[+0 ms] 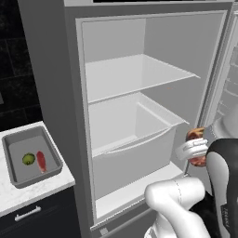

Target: Place one lime and one steak in each tupperware on the nearby counter, to pack two identical lunches.

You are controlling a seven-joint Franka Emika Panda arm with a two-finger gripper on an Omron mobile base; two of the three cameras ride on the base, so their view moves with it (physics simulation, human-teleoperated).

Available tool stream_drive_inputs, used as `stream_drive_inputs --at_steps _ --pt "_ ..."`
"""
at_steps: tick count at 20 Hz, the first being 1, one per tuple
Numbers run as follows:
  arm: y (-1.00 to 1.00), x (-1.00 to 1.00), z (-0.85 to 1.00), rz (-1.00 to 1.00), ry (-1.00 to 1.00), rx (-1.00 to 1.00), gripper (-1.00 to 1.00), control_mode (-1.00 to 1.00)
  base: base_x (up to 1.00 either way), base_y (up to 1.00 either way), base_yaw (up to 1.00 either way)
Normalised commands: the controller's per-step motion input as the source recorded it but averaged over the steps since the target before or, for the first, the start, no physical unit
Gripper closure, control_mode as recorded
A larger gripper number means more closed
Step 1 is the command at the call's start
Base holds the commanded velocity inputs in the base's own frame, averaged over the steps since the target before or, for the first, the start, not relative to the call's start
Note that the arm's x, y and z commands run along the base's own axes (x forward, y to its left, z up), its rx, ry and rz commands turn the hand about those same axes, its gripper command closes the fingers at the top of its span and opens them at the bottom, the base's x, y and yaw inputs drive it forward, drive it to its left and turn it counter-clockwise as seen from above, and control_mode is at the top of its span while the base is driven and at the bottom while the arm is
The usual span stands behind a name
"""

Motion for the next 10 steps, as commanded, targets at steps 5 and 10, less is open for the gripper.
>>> stream_drive_inputs --at_steps 5,10 --pt "0.14 -0.29 0.00 0.00 -0.01 0.00 1.00 1.00 -0.13 0.11 0.00" --pt "0.00 0.00 0.00 0.00 0.00 0.00 1.00 1.00 -0.53 0.93 0.04"
